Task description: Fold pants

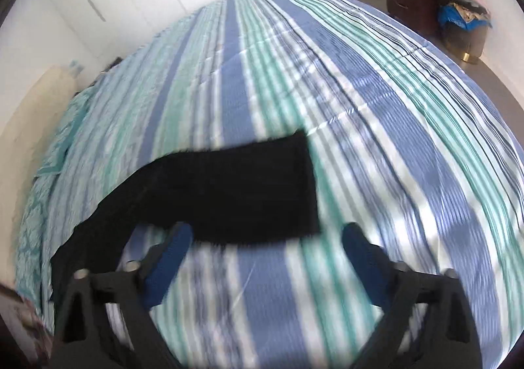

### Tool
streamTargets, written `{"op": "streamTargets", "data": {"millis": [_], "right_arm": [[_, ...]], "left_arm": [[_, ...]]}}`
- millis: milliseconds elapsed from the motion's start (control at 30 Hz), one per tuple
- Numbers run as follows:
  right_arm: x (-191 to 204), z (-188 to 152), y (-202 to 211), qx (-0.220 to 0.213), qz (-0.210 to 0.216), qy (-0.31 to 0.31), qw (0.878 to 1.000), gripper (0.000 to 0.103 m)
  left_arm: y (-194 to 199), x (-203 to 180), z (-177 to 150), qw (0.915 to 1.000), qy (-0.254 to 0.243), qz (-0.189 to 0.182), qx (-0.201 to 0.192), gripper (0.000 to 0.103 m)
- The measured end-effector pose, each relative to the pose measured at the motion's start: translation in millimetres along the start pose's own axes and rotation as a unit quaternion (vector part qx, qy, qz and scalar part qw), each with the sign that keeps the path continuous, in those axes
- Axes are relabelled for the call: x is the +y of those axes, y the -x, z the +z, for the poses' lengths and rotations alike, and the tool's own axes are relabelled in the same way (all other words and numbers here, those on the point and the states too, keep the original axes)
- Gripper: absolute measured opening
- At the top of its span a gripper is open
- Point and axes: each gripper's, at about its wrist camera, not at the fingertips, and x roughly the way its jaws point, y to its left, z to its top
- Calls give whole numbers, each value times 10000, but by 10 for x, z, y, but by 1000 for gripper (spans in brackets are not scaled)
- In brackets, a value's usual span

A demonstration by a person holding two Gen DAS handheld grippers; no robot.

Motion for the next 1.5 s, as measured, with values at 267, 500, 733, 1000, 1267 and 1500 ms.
{"op": "streamTargets", "data": {"millis": [267,500,733,1000,1267,1500], "right_arm": [[-183,501,-1005,858,-109,-46,9962,15],[790,851,-639,-647,-2284,3577,9031,5],[787,942,-1315,-595,-2771,3911,8756,7],[371,797,-1064,-755,-2749,2433,9271,97],[644,-394,450,-1219,-1011,1593,9745,100],[956,-2361,729,166,201,1570,9873,102]], "left_arm": [[-225,-103,-22,9994,-172,129,282,101],[-379,-258,-63,9985,-181,-64,521,101],[-455,-342,-104,9971,-291,-47,699,101],[-548,-208,-97,9976,-317,141,595,101],[-863,185,40,9975,-193,674,51,101],[-1198,563,-111,9969,124,689,372,102]]}}
